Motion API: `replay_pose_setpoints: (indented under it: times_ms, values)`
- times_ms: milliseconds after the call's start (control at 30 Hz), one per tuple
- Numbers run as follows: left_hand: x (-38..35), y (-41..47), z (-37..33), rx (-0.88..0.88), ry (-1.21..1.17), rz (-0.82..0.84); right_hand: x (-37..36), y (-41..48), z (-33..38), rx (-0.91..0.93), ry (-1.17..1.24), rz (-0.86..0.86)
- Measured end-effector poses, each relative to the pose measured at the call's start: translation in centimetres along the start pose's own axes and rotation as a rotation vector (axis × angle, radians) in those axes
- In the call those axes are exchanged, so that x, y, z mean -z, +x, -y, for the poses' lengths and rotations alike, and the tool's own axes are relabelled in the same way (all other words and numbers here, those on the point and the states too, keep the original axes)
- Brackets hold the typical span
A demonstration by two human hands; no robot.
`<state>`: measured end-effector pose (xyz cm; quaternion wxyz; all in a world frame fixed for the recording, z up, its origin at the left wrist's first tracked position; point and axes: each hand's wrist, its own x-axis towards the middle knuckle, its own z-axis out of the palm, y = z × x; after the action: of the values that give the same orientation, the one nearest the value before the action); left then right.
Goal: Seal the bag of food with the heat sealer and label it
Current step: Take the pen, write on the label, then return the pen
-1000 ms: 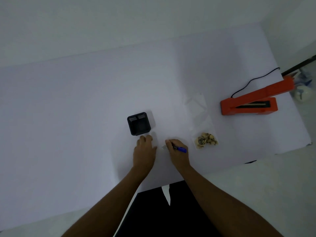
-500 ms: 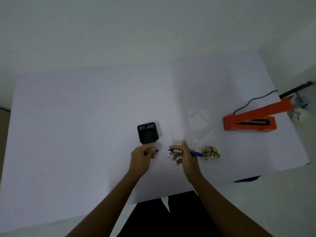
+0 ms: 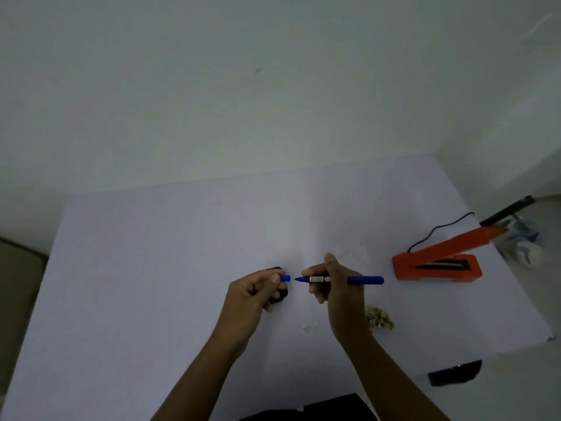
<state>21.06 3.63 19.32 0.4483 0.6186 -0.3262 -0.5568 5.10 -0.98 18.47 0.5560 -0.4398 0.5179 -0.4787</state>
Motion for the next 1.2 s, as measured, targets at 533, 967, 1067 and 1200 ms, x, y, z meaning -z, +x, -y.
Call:
replay_pose_setpoints:
  times_ms: [533,967,1067,1200]
  values:
    - [-0.7,2.3,-0.8,0.071,-0.011,0.132,-2.6,1.1,-0.2,0.039,0.027,-0.118]
    - [2.6,7.4,3.3,0.002,0.398,0.099,-2.8,4.3,-5.3,-0.074,-0.2,0.138]
    - [2.9,8.6,7.2,-0.027,0.678,-0.04,-2.7,5.3,-8.5,-0.088,-0.365,0.116]
    - [3.0,9.0,11.4,0.068,0.866,0.064,-2.8,6.1,-13.2,-0.177,-0.527,0.18]
